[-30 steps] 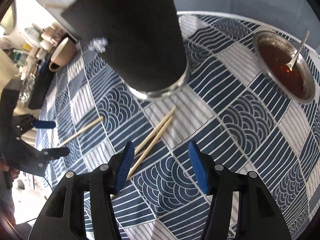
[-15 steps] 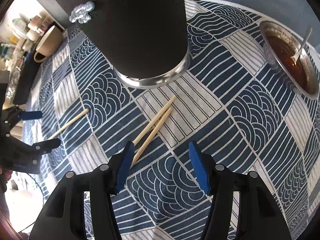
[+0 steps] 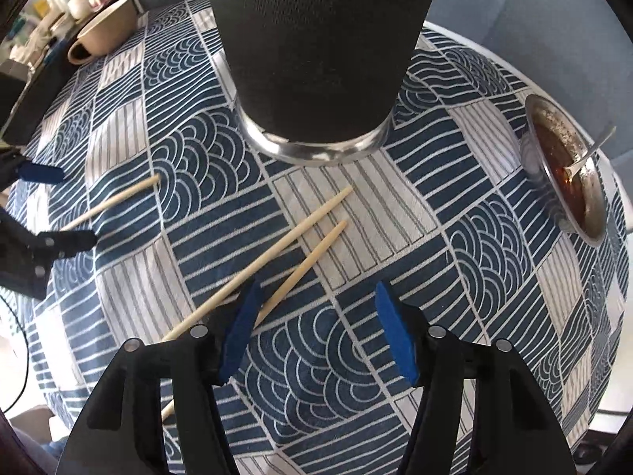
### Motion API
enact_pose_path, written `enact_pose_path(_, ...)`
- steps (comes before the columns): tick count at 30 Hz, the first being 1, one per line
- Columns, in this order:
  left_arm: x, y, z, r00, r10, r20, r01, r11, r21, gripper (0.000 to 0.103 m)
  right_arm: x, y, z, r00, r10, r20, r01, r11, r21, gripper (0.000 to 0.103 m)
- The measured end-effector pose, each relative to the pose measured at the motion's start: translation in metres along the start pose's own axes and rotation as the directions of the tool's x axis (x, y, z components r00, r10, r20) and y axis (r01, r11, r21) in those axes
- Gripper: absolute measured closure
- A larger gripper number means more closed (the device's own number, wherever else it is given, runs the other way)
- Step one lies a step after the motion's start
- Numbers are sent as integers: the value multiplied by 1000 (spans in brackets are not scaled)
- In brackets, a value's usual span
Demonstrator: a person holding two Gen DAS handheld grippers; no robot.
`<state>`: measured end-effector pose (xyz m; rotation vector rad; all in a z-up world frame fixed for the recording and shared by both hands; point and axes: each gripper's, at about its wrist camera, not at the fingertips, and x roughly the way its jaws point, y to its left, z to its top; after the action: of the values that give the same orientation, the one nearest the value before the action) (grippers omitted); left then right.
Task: Organize utensils
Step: 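Close the left tool on one chopstick while the right tool grasps another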
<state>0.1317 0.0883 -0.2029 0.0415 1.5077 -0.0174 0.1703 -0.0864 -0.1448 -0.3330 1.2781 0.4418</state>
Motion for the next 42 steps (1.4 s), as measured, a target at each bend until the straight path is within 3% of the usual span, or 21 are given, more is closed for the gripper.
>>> enact_pose_path(5,0,6,-3,1000,-4,10,4,1000,-20,8,0,7,-3,1000,18,0,-18,999,-39,72)
enact_pose_path(8,-14,8,-18,998,1,61,3,998,-62,34,-1,5,-4,1000,20,-2,-20,999,-38,80)
enact_pose_path(10,-18,12,-22,997,7,73,1,995,-104,46,-7,0,-8,1000,13,-10,-13,999,-45,86)
enact_pose_path(14,-21,20,-26,996,-14,85,24,993,-116,94,-9,-5,-12,1000,15,-11,-16,998,-65,93)
enact_pose_path(19,-23,26,-32,997,-8,81,16,995,-95,95,-11,-24,-12,994,112,-15,-112,993,22,96)
enact_pose_path(22,-24,22,-31,998,-26,59,32,994,-103,97,-15,-49,-14,968,251,-11,-247,959,136,100)
enact_pose_path(26,-32,24,-43,998,-36,56,42,994,-105,98,-25,-64,-18,953,302,25,-301,934,190,103)
enact_pose_path(30,-44,26,-43,998,-28,61,34,993,-110,98,-28,-69,-23,958,285,15,-283,942,181,101)
enact_pose_path(36,-49,29,-45,998,-23,63,30,993,-112,98,-20,-46,-19,968,251,-15,-247,959,135,97)
enact_pose_path(40,-54,28,-51,997,-29,66,37,992,-118,98,-18,-37,-18,977,212,-40,-207,974,97,82)
enact_pose_path(42,-53,28,-54,997,-32,67,40,992,-120,98,-16,-31,-16,980,194,-49,-189,978,89,82)
